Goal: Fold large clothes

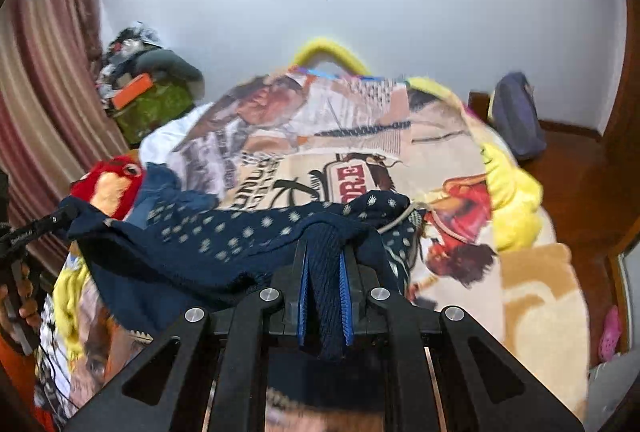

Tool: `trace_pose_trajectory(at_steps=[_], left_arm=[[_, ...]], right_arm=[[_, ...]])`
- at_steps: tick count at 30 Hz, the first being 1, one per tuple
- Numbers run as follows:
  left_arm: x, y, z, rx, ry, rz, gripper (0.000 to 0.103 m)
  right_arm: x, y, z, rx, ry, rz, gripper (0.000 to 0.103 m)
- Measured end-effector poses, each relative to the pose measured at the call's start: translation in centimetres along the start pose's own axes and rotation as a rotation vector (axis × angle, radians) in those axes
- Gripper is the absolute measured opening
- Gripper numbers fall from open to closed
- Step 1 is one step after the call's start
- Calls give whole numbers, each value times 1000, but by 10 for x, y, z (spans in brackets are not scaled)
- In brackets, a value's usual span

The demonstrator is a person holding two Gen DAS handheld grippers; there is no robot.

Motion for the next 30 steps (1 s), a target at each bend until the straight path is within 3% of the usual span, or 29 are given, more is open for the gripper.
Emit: trace_pose_trajectory(at_steps=[7, 10, 14, 15, 17, 18, 20, 21, 24, 26, 30], left_arm=[[46, -13, 93, 107, 89, -56, 8], [58, -25, 118, 141, 110, -62, 10], [58, -29, 121, 145, 129, -49, 12], [57, -28, 119, 150, 133, -44, 12], [56, -25, 113, 171, 132, -31, 12], [54, -22, 109, 175, 131, -25, 13], [48, -13, 94, 169, 118, -12, 15], [45, -6, 82, 146, 129, 4, 22], [35, 11, 48, 57, 162, 87, 58], [26, 17, 24, 15, 177, 147, 62], [11, 2, 6, 38, 165, 225, 67]], right_arm=[[-23, -2, 94, 89, -35, 17, 11], [-32, -5, 110, 91, -56, 19, 11], [-45, -5, 111, 83, -46, 26, 11], [-53, -3, 107, 72, -103, 15, 11], [-82, 4, 91, 36, -344, -32, 11], [-95, 7, 80, 22, -397, -33, 11], [-106, 7, 66, 33, -327, 15, 11], [-107, 5, 57, 40, -255, 45, 11], [-100, 0, 32, 29, -181, 47, 11], [-86, -5, 18, 27, -173, -5, 11], [-47, -17, 6, 35, -105, -74, 11]])
Point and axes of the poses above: each gripper's, at about its wrist camera, not at the fingertips, and z roughly the way its jaws point, x to its left, y to its top, the point moved 9 cm from there along z, roughly the way its jaws point, and after that the axes turned 2 degrees about -z, right-handed, at the moved point
